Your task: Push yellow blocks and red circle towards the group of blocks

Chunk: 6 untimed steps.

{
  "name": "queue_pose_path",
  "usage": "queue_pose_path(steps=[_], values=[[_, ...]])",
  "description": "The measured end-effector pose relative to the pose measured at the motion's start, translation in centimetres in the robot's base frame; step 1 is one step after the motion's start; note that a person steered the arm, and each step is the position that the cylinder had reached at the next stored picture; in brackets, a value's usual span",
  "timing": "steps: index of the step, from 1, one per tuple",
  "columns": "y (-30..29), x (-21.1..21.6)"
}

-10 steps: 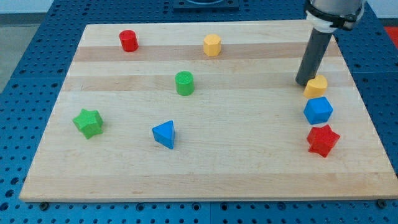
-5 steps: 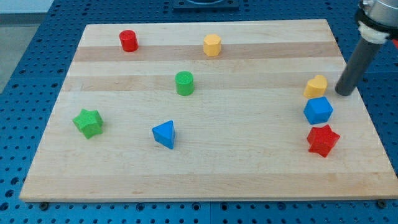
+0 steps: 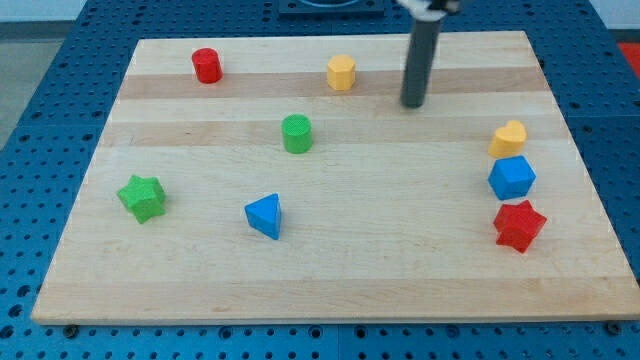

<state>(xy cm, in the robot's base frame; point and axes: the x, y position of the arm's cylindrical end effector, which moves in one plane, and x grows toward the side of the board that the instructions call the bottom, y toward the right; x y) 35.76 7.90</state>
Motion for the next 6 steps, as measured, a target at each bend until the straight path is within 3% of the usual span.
queue_pose_path(steps=[1,2,3,4,5,6], values=[[-10.1,-2.0],[-16.8,-6.8],[-11.0,-9.8],[-1.5,-7.9],[1.8,-3.4],[0.7,-2.8]])
